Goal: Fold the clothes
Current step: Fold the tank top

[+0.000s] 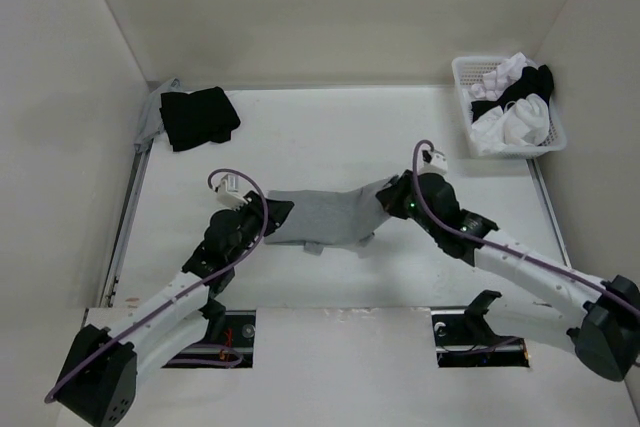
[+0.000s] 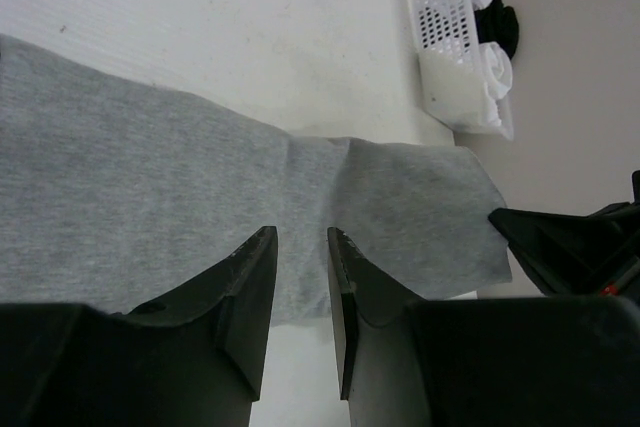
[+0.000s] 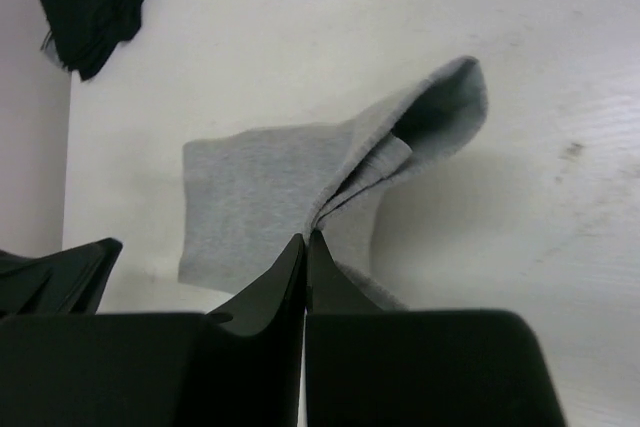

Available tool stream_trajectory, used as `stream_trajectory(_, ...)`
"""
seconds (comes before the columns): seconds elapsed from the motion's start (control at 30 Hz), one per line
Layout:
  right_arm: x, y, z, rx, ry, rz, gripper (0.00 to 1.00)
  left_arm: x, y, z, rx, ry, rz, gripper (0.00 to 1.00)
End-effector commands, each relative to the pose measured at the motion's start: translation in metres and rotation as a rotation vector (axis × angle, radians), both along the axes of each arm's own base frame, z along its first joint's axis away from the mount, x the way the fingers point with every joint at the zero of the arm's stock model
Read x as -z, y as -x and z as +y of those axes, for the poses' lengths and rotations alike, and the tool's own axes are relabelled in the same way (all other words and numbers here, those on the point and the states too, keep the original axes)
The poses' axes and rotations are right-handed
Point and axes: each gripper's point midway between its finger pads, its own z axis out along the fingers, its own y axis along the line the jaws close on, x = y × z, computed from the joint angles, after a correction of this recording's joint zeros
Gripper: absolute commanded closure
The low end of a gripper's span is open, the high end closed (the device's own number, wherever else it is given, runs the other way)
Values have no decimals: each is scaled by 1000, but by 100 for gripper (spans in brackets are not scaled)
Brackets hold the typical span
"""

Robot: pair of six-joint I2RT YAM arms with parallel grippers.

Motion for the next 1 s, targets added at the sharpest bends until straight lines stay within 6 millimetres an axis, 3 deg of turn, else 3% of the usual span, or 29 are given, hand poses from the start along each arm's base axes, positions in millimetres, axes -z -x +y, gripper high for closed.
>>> stream_trajectory(0.0, -20, -3, 25, -55, 98, -41, 100, -37, -4, 3, -7, 40, -85, 75)
stream_trajectory(0.2, -35, -1, 110, -204, 211, -54, 100, -53, -7, 38, -96, 23, -103, 75)
stream_trajectory(0.4, -24, 0, 194, -330, 289, -19, 100, -67, -10, 81, -209, 27, -107, 74)
stream_trajectory(0.5, -10, 0, 232, -376, 313, 18, 98, -77, -11, 90, -225, 33, -122, 74)
stream_trajectory(0.63, 15, 2, 272, -412, 296, 66, 74, -80, -12, 87, -222, 45, -122, 72)
stream_trajectory(0.7, 14, 5, 278, -426, 275, 71, 63, -80, -13, 91, -237, 43, -121, 71)
stream_trajectory(0.77, 3, 8, 275, -426, 244, 46, 60, -78, -14, 90, -238, 40, -119, 70)
stream_trajectory(0.87, -20, 15, 258, -421, 176, -20, 60, -71, -17, 87, -235, 41, -102, 70)
stream_trajectory(0.97, -18, 7, 230, -383, 131, -35, 72, -60, -20, 76, -206, 57, -77, 70)
